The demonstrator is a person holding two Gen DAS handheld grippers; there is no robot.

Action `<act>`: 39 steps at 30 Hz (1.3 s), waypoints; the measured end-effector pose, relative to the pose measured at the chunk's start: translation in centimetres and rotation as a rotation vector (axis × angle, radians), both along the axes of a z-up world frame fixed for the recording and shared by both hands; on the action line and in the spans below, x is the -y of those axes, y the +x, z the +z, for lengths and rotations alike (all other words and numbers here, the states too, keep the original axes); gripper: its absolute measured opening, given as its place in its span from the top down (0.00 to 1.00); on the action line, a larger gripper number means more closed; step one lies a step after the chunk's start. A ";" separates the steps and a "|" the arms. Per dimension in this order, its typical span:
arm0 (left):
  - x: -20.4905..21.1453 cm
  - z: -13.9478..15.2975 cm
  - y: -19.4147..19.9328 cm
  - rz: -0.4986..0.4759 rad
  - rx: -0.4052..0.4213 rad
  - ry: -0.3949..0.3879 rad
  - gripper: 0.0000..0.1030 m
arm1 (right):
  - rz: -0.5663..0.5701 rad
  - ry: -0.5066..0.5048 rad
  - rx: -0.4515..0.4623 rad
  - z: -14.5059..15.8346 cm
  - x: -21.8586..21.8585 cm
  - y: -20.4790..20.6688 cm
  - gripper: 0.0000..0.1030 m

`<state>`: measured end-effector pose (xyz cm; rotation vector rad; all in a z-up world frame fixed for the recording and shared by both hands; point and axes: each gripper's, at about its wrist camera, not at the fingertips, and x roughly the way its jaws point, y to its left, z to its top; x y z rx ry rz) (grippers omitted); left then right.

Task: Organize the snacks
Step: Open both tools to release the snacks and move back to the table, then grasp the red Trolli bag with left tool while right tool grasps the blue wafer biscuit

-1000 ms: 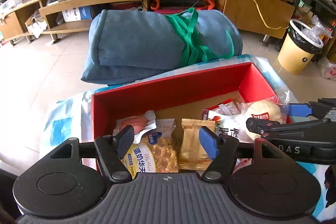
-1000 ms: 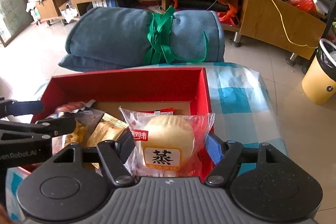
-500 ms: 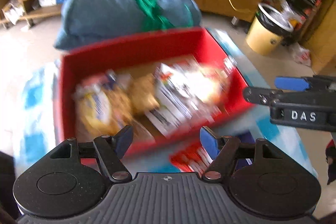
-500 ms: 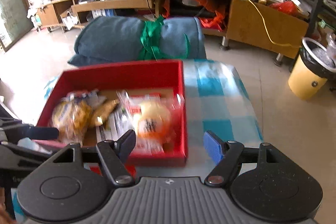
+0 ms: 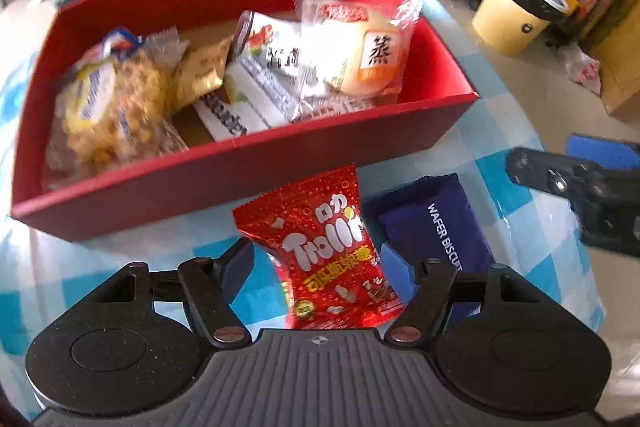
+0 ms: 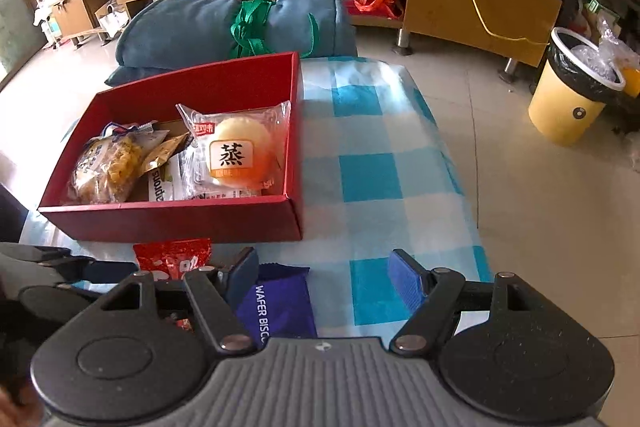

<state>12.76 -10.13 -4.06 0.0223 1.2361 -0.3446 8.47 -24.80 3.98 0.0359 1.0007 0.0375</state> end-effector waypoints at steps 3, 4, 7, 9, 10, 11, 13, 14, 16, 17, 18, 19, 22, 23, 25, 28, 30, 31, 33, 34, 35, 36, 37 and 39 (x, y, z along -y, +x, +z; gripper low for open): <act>0.6 -1.0 0.1 0.028 -0.008 0.010 0.24 | 0.011 -0.007 -0.020 -0.5 -0.1 0.0 0.36; 0.8 -1.4 0.1 0.029 -0.010 0.016 0.23 | 0.013 -0.008 -0.029 -0.7 -0.1 -0.1 0.36; 1.0 -1.2 -0.4 0.002 0.013 0.046 0.30 | 0.028 -0.015 -0.066 -1.7 -0.3 -0.1 0.36; 0.4 -1.0 -0.6 -0.006 0.011 0.057 0.38 | 0.041 -0.015 -0.093 -2.4 -0.7 -0.1 0.36; -0.1 -1.0 -0.7 -0.007 0.008 0.063 0.38 | 0.047 -0.011 -0.105 -2.7 -0.9 0.0 0.36; -0.6 -0.9 -0.8 -0.002 0.002 0.069 0.39 | 0.057 -0.009 -0.119 -3.0 -1.2 0.0 0.36; -1.6 -0.6 -1.0 0.001 -0.001 0.072 0.40 | 0.084 -0.014 -0.139 -3.7 -2.0 0.0 0.36; -2.1 -0.5 -1.1 0.000 -0.002 0.072 0.41 | 0.098 -0.022 -0.148 -4.1 -2.5 0.0 0.36; -2.9 -0.4 -1.3 0.006 -0.006 0.070 0.41 | 0.115 -0.039 -0.170 -5.0 -3.3 0.1 0.36; -3.3 -0.3 -1.3 0.011 -0.008 0.065 0.41 | 0.124 -0.045 -0.182 -5.4 -3.6 0.1 0.36; -3.6 -0.4 -1.3 0.013 -0.012 0.059 0.40 | 0.137 -0.050 -0.195 -5.8 -3.9 0.2 0.36; -3.6 -0.4 -1.4 0.014 -0.014 0.056 0.40 | 0.145 -0.052 -0.198 -6.2 -4.2 0.2 0.33; -3.5 -1.0 -1.0 0.008 -0.027 0.052 0.37 | 0.158 -0.057 -0.206 -6.9 -4.7 0.5 0.33; -3.5 -1.1 -1.0 0.003 -0.024 0.051 0.33 | 0.162 -0.061 -0.210 -7.2 -4.9 0.6 0.31; -3.4 -1.1 -1.0 -0.002 -0.013 0.062 0.32 | 0.164 -0.085 -0.194 -7.4 -5.2 0.5 0.28; -3.7 -1.4 -0.8 -0.006 -0.003 0.068 0.26 | 0.137 -0.061 -0.204 -7.6 -4.6 0.7 0.20; -3.7 -1.4 -1.1 -0.021 0.007 0.083 0.26 | 0.148 -0.071 -0.200 -7.7 -4.7 0.6 0.17; -3.7 -1.4 -1.2 -0.025 0.010 0.092 0.26 | 0.139 -0.078 -0.202 -7.8 -4.7 0.6 0.08; -3.7 -1.5 -1.4 -0.041 0.016 0.111 0.26 | 0.083 -0.055 -0.217 -8.3 -3.9 0.8 0.03; -3.7 -1.7 -1.5 -0.049 0.017 0.121 0.26 | 0.098 -0.065 -0.215 -8.2 -4.0 0.6 0.06; -3.6 -1.6 -1.7 -0.055 0.023 0.130 0.27 | 0.099 -0.065 -0.209 -8.1 -4.0 0.5 0.08; -3.5 -1.6 -1.8 -0.063 0.026 0.137 0.30 | 0.098 -0.064 -0.201 -7.8 -4.1 0.2 0.18; -3.6 -1.4 -1.9 -0.069 0.025 0.135 0.33 | 0.109 -0.060 -0.195 -7.5 -4.3 -0.1 0.32; -3.7 -1.1 -1.9 -0.068 0.022 0.128 0.38 | 0.120 -0.059 -0.185 -6.9 -4.7 -0.7 0.39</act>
